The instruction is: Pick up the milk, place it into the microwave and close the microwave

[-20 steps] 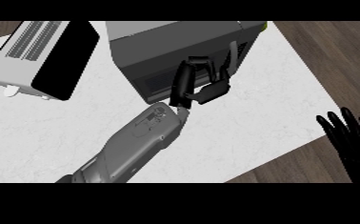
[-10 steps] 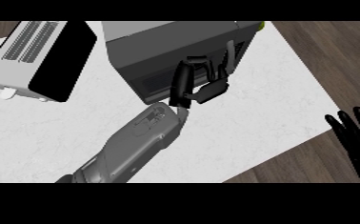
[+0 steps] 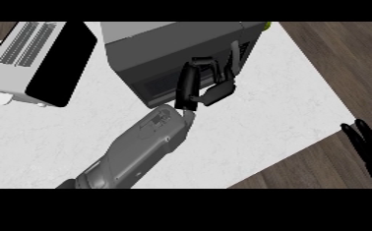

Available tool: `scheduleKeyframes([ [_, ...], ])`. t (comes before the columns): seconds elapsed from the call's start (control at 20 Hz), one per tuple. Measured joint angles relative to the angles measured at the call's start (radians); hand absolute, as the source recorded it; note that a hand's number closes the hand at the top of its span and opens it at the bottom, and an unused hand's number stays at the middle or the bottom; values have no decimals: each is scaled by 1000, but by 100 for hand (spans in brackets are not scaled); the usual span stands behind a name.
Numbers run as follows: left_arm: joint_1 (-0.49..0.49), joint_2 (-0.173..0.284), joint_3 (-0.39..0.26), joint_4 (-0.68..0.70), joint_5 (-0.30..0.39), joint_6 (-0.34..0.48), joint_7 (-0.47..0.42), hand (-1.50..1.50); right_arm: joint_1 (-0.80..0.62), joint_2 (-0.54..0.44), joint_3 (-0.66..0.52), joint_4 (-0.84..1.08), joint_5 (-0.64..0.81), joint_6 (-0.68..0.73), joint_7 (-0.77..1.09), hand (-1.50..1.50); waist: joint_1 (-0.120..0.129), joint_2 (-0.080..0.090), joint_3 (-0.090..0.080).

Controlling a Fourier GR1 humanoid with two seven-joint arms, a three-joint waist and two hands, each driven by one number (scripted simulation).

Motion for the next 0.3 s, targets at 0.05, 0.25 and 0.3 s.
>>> scheduleKeyframes([
  [0.05,-2,0,-2,3,3,-1,-1,150,2,-5,-4,-5,-7,3,3,-150,0,-1,0],
  [0.25,-6,0,-6,9,17,-2,-12,150,10,-19,-11,-17,-28,13,15,-150,0,0,0],
  [0.3,-7,0,-8,10,20,-1,-15,150,13,-23,-12,-20,-32,15,18,-150,0,-1,0],
])
